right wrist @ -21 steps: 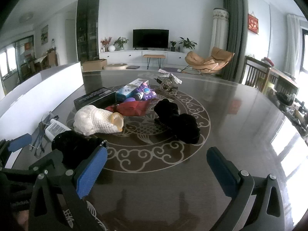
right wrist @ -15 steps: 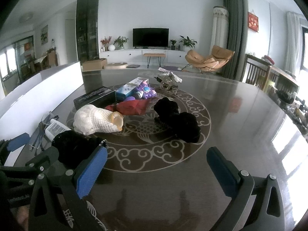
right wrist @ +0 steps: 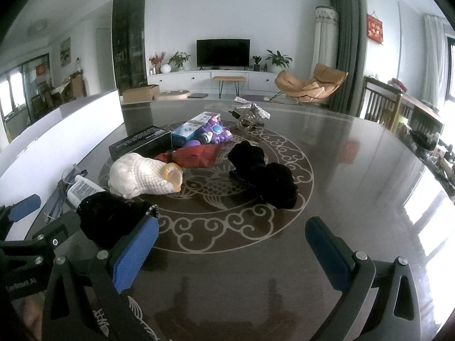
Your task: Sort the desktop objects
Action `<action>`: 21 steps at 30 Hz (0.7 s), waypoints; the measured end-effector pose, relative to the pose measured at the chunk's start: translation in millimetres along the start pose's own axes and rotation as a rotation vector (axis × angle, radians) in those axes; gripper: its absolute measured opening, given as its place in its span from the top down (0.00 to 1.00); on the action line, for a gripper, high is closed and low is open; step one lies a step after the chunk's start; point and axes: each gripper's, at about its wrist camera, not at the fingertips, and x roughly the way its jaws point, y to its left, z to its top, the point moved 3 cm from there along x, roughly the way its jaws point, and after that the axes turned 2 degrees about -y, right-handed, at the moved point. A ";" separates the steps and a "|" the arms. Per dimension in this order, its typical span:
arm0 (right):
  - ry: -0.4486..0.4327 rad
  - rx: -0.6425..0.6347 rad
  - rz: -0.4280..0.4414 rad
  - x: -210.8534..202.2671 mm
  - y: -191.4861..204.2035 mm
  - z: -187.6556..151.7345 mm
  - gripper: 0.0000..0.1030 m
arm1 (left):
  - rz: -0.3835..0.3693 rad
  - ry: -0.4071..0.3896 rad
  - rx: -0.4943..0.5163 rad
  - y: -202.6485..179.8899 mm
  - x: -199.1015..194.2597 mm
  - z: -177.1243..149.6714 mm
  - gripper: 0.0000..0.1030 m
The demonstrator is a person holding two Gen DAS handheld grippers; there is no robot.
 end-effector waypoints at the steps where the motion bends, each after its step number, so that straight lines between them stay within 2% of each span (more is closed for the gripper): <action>1: 0.000 0.000 0.001 0.2 0.0 0.1 0.00 | 0.001 0.001 -0.001 0.2 0.2 -0.1 0.00; 21: 0.009 0.009 0.006 0.6 -2.5 -0.2 0.00 | -0.022 0.027 -0.026 1.6 3.8 -4.0 0.00</action>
